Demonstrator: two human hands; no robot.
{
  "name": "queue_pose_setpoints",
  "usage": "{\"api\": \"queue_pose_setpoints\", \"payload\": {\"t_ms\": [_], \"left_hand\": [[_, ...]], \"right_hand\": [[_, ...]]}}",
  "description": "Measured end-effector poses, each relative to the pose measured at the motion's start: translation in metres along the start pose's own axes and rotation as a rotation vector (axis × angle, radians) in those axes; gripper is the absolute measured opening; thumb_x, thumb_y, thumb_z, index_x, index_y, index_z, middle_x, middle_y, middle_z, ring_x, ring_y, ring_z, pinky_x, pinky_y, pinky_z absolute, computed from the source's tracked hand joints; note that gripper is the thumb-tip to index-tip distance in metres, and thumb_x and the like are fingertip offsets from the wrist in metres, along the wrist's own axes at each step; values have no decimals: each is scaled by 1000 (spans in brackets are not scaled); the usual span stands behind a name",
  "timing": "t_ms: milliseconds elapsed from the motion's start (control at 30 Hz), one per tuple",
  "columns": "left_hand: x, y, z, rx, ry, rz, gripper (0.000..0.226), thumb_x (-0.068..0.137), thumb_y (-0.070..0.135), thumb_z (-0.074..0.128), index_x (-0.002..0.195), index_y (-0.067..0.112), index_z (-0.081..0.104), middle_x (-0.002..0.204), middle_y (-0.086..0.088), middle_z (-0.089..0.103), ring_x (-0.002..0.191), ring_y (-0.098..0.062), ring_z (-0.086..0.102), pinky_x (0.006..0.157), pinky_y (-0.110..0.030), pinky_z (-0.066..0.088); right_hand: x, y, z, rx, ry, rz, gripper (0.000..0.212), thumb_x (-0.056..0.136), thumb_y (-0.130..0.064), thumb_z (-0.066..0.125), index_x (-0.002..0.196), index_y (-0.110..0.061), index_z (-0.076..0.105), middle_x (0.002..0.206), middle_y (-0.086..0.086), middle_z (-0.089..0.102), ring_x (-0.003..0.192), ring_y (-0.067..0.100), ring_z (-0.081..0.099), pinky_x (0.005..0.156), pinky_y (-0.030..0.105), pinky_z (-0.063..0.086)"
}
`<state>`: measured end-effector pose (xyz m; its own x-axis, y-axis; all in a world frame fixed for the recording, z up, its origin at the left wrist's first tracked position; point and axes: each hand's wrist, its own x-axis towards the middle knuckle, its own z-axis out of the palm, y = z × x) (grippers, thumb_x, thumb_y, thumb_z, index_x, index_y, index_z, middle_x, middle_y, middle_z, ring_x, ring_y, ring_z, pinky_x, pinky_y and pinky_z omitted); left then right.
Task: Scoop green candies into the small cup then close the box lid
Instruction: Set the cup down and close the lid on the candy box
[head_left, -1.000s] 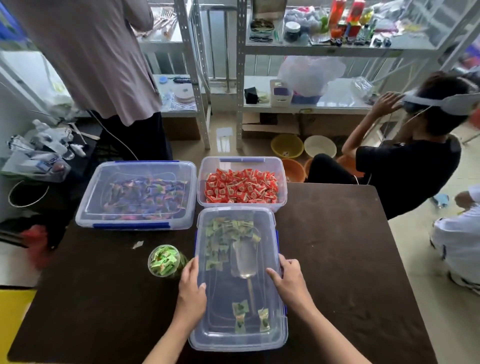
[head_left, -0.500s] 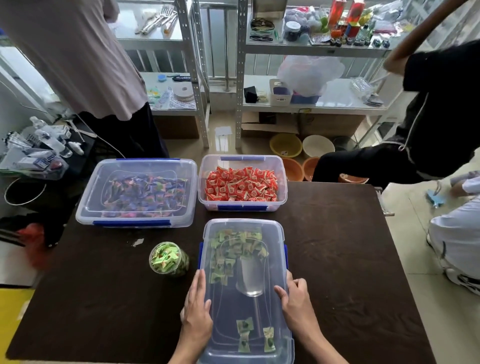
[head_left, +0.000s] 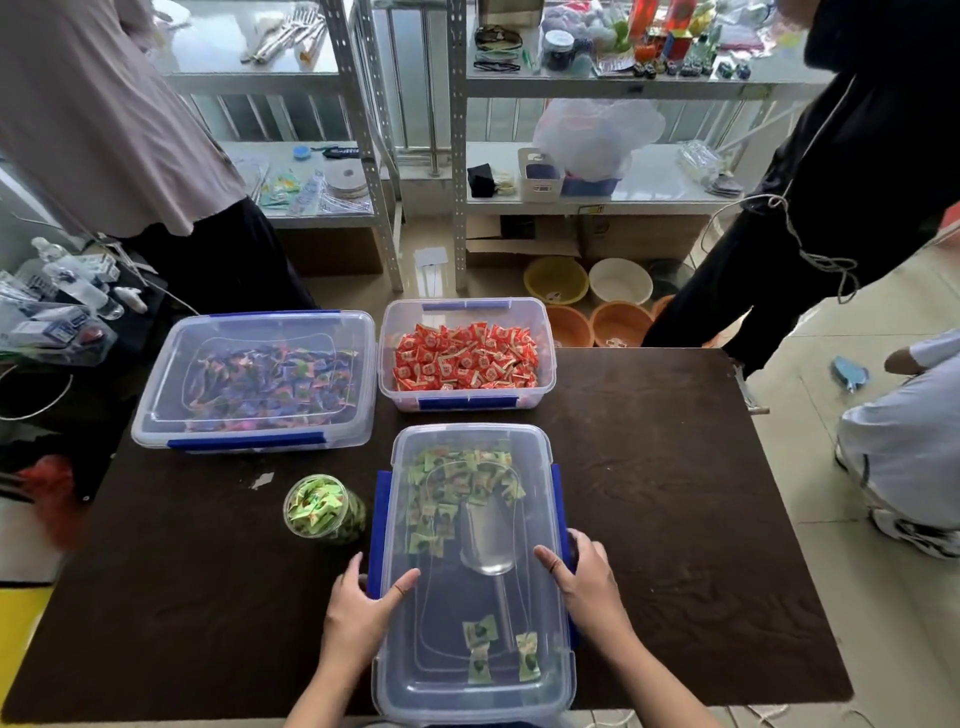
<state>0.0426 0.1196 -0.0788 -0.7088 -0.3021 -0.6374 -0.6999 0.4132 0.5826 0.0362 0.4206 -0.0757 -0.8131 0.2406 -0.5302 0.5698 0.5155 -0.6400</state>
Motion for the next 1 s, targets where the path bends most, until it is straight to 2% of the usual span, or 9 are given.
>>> {"api": "queue_pose_setpoints", "payload": {"t_ms": [67, 167, 267, 367, 433, 500, 600, 733, 1000], "left_hand": [[-1, -4, -3, 170, 23, 122, 93, 75, 77, 68, 143, 15, 56, 117, 2, 56, 107, -17, 60, 93, -37, 53], [-11, -5, 3, 158, 12, 231, 71, 79, 77, 55, 124, 24, 66, 107, 6, 57, 95, -8, 62, 83, -33, 54], [-15, -3, 8, 96, 19, 227, 69, 82, 75, 52, 130, 26, 62, 113, 5, 62, 102, -10, 62, 88, -35, 53], [-11, -5, 12, 181, 68, 200, 80, 83, 78, 44, 137, 21, 59, 113, 1, 61, 104, -18, 63, 89, -40, 55], [-11, -4, 14, 188, 98, 175, 88, 82, 81, 40, 142, 19, 56, 120, -3, 62, 110, -22, 63, 91, -43, 56], [-13, 1, 14, 175, 125, 185, 90, 82, 81, 38, 144, 18, 54, 123, -4, 61, 112, -23, 63, 91, -44, 56], [-9, 9, 7, 149, 134, 182, 88, 84, 82, 39, 143, 18, 54, 122, -4, 61, 111, -22, 63, 92, -44, 56], [19, 2, -3, 141, 48, 160, 105, 74, 95, 38, 145, 19, 54, 135, -6, 60, 122, -24, 60, 103, -48, 53], [6, 15, -10, 139, 21, 167, 74, 90, 69, 53, 146, 20, 54, 120, -2, 62, 113, -20, 61, 99, -42, 52]], "right_hand": [[-4, -3, 0, -47, 44, -75, 77, 88, -66, 57, 145, -15, 45, 120, 0, 49, 104, 12, 56, 85, 27, 46], [-8, -6, 6, -19, 1, -133, 76, 92, -67, 49, 149, -17, 40, 129, 1, 57, 116, 18, 60, 94, 32, 51], [-10, -10, 6, -42, -14, -142, 76, 99, -56, 48, 158, -12, 28, 139, 3, 59, 128, 20, 56, 105, 34, 47], [-3, -12, 3, -120, -35, -158, 60, 102, -42, 50, 151, -9, 38, 125, 7, 65, 113, 19, 60, 90, 25, 47], [1, -12, 3, -108, -42, -181, 53, 101, -44, 50, 144, -13, 45, 114, 1, 67, 105, 15, 63, 82, 20, 47], [6, -13, 5, -91, -29, -203, 55, 100, -49, 49, 144, -15, 45, 110, -2, 64, 103, 13, 62, 84, 22, 50], [11, -28, 6, -84, -4, -210, 60, 102, -46, 48, 152, -16, 38, 113, 1, 61, 103, 12, 59, 88, 26, 50], [17, -44, 11, -74, -5, -189, 63, 102, -44, 48, 156, -15, 31, 120, 6, 58, 109, 18, 57, 92, 31, 50], [10, -43, 10, -77, -26, -169, 62, 101, -47, 48, 154, -19, 32, 121, 2, 57, 110, 17, 59, 92, 35, 53]]}}
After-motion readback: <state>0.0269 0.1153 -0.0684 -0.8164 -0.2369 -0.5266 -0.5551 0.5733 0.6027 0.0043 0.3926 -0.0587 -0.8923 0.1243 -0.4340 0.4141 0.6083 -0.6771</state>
